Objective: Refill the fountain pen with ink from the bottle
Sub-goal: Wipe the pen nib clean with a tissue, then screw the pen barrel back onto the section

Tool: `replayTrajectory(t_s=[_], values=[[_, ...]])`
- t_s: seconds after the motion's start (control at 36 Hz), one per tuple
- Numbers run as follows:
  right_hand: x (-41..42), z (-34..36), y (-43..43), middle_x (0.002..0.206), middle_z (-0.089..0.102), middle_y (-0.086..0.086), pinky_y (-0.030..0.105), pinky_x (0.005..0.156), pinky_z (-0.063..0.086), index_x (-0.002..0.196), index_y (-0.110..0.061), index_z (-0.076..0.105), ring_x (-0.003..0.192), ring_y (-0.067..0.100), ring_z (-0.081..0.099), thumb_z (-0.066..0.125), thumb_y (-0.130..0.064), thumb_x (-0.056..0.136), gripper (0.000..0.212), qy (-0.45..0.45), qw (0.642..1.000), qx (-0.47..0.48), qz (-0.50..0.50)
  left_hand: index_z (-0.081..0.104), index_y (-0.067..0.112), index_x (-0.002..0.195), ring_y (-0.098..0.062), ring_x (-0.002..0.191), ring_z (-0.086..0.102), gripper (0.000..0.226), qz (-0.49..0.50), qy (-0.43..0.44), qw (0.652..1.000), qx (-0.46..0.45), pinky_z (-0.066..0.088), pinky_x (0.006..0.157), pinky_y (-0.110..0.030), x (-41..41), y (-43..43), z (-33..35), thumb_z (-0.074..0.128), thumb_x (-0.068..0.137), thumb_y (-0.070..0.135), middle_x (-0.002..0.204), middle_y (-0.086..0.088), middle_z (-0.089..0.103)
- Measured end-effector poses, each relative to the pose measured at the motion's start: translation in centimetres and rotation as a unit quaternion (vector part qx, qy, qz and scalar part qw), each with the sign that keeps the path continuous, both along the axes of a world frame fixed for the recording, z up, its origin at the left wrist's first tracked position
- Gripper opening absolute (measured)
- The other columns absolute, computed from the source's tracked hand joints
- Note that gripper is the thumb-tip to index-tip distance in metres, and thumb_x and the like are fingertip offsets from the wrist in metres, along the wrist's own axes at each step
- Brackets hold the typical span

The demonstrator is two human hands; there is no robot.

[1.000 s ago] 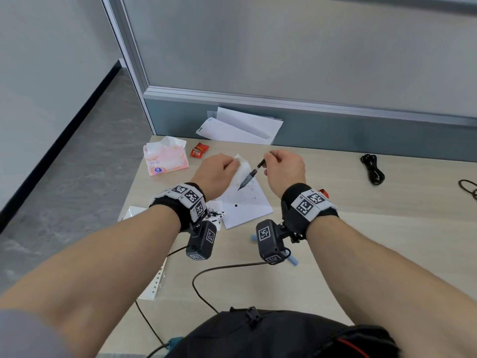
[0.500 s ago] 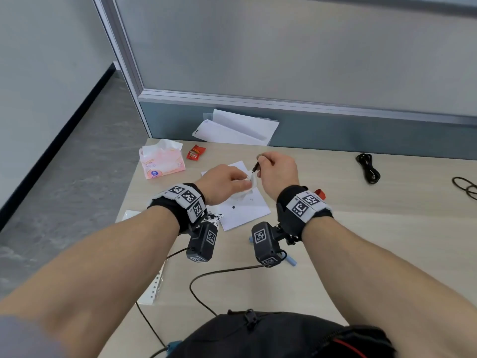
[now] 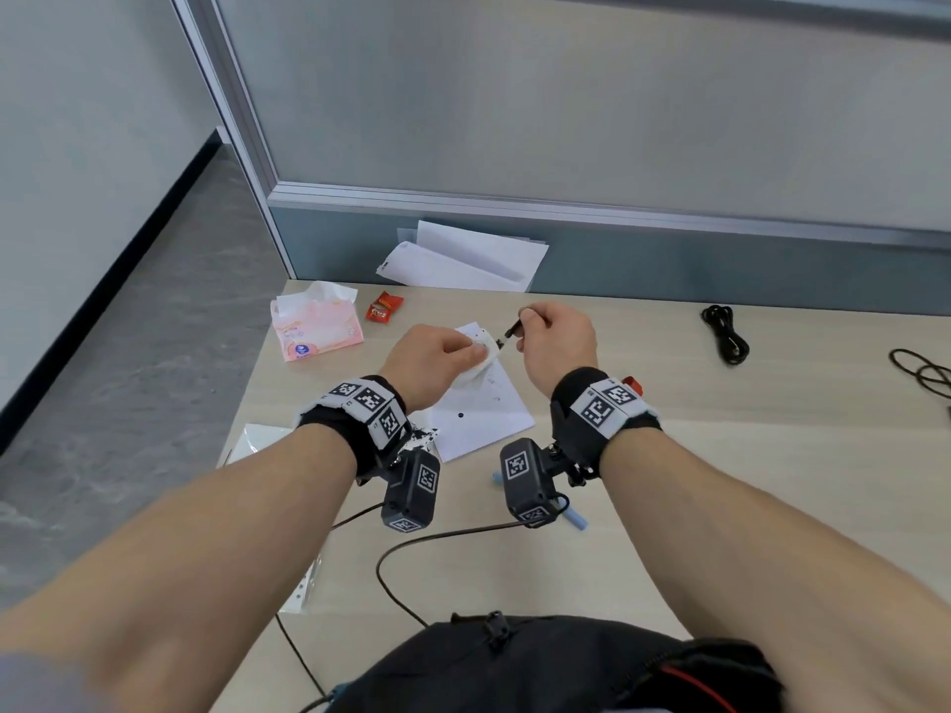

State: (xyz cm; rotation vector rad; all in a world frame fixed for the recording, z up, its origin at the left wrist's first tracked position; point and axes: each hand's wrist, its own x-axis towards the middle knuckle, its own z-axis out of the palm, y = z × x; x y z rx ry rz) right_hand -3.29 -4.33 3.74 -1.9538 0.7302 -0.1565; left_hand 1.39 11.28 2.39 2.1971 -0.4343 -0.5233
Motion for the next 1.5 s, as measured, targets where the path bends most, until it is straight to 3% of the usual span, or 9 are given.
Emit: replayTrajectory(t_s=[0.25, 0.36, 0.42, 0.58, 0.75, 0.94, 1.17, 1.36, 1.5], values=[[1.2, 2.4, -1.0, 0.079, 0.067, 0.002, 0.032, 0.081, 0.052, 0.085, -0.019, 0.067, 0.082, 0.024, 0.065, 0.049, -0.022, 0.093, 0.02, -0.015, 0.999, -0.029, -0.001, 0.036, 0.022, 0.052, -0.006, 0.044, 0.03, 0.048, 0.08, -0.014, 0.995, -0.065, 0.022, 0.052, -0.029, 1.2, -0.6, 1.4, 0.046, 0.097, 0.035, 0.044, 0.01, 0.033], [1.5, 3.4, -0.3, 0.077, 0.067, 0.002, 0.036, 0.08, 0.053, 0.081, -0.02, 0.066, 0.079, 0.024, 0.065, 0.049, -0.021, 0.093, 0.02, -0.031, 0.999, -0.03, -0.001, 0.049, 0.01, 0.063, -0.016, 0.058, 0.041, 0.042, -0.023, -0.031, 0.999, -0.033, 0.032, 0.06, -0.034, 0.7, -0.8, 2.5, 0.044, 0.098, 0.033, 0.063, -0.003, 0.045], [1.6, 3.7, 0.0, 0.075, 0.068, 0.001, 0.037, 0.08, 0.053, 0.077, -0.021, 0.064, 0.079, 0.024, 0.065, 0.049, -0.02, 0.092, 0.021, -0.038, 0.999, -0.037, -0.005, 0.059, 0.002, 0.076, -0.02, 0.067, 0.049, 0.039, -0.055, -0.037, 0.998, -0.012, 0.034, 0.06, -0.021, 0.6, -0.7, 2.5, 0.045, 0.097, 0.032, 0.074, -0.012, 0.054], [1.5, 4.4, 0.4, 0.08, 0.07, 0.004, 0.04, 0.085, 0.052, 0.072, -0.026, 0.06, 0.083, 0.025, 0.066, 0.051, -0.021, 0.09, 0.021, -0.042, 0.999, -0.021, -0.022, 0.06, 0.012, 0.075, -0.008, 0.068, 0.052, 0.033, -0.077, -0.081, 0.993, 0.028, 0.035, 0.059, -0.027, 1.1, 0.1, 1.9, 0.053, 0.091, 0.04, 0.077, 0.001, 0.056], [1.2, 4.9, 0.6, 0.083, 0.07, 0.007, 0.042, 0.087, 0.052, 0.076, -0.023, 0.062, 0.086, 0.026, 0.065, 0.05, -0.022, 0.091, 0.019, -0.045, 0.998, -0.02, -0.025, 0.07, 0.023, 0.095, 0.001, 0.074, 0.052, 0.021, -0.046, -0.097, 0.994, 0.02, 0.035, 0.065, -0.013, 0.9, 0.4, 2.1, 0.064, 0.085, 0.04, 0.084, 0.015, 0.059], [1.1, 5.6, 0.9, 0.083, 0.071, 0.005, 0.041, 0.086, 0.052, 0.081, -0.021, 0.065, 0.085, 0.025, 0.065, 0.051, -0.023, 0.09, 0.017, -0.047, 0.999, -0.02, -0.013, 0.066, 0.012, 0.077, -0.016, 0.069, 0.055, 0.028, -0.05, -0.106, 0.992, 0.039, 0.041, 0.061, -0.03, 0.8, 0.5, 2.8, 0.062, 0.084, 0.039, 0.076, 0.0, 0.061], [1.4, 5.9, 1.4, 0.075, 0.067, 0.0, 0.036, 0.078, 0.052, 0.076, -0.017, 0.066, 0.081, 0.025, 0.065, 0.048, -0.026, 0.091, 0.025, -0.048, 0.997, -0.056, 0.035, 0.065, 0.023, 0.074, -0.007, 0.071, 0.052, 0.018, -0.033, -0.134, 0.988, 0.061, 0.033, 0.059, -0.021, 1.1, 1.3, 3.5, 0.06, 0.086, 0.037, 0.077, 0.011, 0.057], [0.3, 4.5, 1.4, 0.084, 0.07, 0.009, 0.043, 0.081, 0.053, 0.084, -0.007, 0.067, 0.081, 0.03, 0.065, 0.045, -0.027, 0.093, 0.031, 0.023, 0.99, -0.076, 0.113, 0.059, 0.022, 0.072, -0.018, 0.076, 0.05, 0.019, -0.005, -0.149, 0.983, 0.108, 0.029, 0.061, -0.028, 1.2, 3.1, 2.7, 0.059, 0.089, 0.031, 0.079, 0.003, 0.053], [-1.4, 2.6, 1.1, 0.087, 0.071, 0.012, 0.04, 0.079, 0.055, 0.084, -0.007, 0.07, 0.084, 0.031, 0.065, 0.048, -0.019, 0.089, 0.025, 0.144, 0.955, -0.136, 0.222, 0.069, 0.012, 0.09, -0.019, 0.083, 0.049, 0.021, 0.004, -0.167, 0.98, 0.111, 0.031, 0.07, -0.028, 1.4, 3.7, 2.3, 0.057, 0.091, 0.029, 0.084, 0.001, 0.051]])
